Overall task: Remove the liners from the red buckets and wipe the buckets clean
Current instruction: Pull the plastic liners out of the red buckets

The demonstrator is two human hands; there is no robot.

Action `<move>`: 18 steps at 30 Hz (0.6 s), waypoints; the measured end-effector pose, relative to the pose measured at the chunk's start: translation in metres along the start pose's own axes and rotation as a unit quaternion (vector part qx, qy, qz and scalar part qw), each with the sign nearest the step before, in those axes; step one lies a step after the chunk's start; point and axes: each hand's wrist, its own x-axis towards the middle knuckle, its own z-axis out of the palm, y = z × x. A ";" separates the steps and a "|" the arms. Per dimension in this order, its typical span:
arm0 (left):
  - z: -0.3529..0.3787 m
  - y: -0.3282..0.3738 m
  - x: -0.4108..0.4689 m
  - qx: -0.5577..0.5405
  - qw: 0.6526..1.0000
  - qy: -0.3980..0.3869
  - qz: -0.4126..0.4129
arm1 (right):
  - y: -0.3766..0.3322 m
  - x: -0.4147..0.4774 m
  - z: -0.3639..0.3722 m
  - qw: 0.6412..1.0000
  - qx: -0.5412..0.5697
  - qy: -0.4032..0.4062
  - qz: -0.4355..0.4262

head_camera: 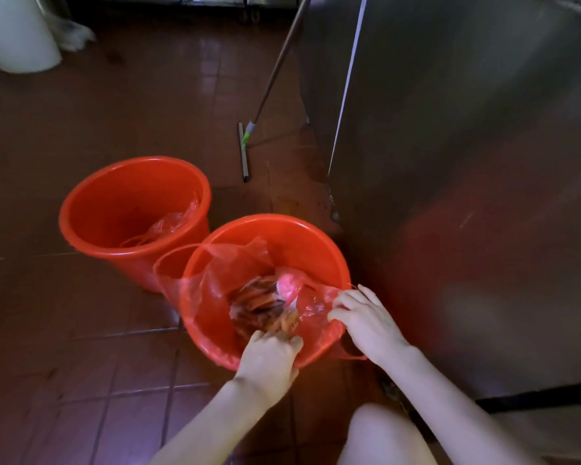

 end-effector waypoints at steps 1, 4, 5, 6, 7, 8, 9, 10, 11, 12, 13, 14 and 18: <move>-0.003 -0.002 -0.003 -0.036 0.999 -0.012 -0.002 | 0.000 -0.002 0.000 1.000 0.008 0.020 0.004; -0.023 -0.025 -0.006 -0.108 0.993 0.015 -0.053 | 0.003 -0.008 0.000 0.995 0.043 0.078 0.046; -0.031 -0.038 -0.005 -0.101 0.990 0.049 -0.083 | 0.005 -0.010 0.000 0.993 0.055 0.078 0.072; -0.039 -0.052 -0.004 -0.089 0.985 0.083 -0.119 | 0.007 -0.011 -0.001 0.990 0.069 0.069 0.100; -0.045 -0.066 -0.003 -0.079 0.978 0.107 -0.160 | 0.009 -0.012 -0.001 0.987 0.085 0.052 0.127; -0.050 -0.080 -0.002 -0.075 0.969 0.122 -0.200 | 0.011 -0.011 0.000 0.983 0.101 0.029 0.150; -0.053 -0.094 -0.001 -0.076 0.960 0.127 -0.237 | 0.012 -0.009 0.000 0.979 0.112 0.004 0.168; -0.052 -0.106 -0.001 -0.084 0.950 0.127 -0.272 | 0.014 -0.006 0.002 0.975 0.121 -0.020 0.183; -0.049 -0.118 -0.002 -0.100 0.939 0.123 -0.306 | 0.016 -0.004 0.004 0.970 0.130 -0.041 0.201; -0.044 -0.129 -0.004 -0.126 0.924 0.119 -0.340 | 0.017 -0.001 0.006 0.963 0.145 -0.056 0.221; -0.037 -0.138 -0.007 -0.160 0.908 0.115 -0.369 | 0.017 0.001 0.008 0.955 0.161 -0.062 0.240; -0.030 -0.146 -0.009 -0.198 0.891 0.111 -0.394 | 0.017 0.002 0.010 0.950 0.170 -0.058 0.255; -0.012 -0.164 -0.012 -0.414 0.761 0.122 -0.484 | 0.011 0.002 0.003 0.945 0.187 0.034 0.267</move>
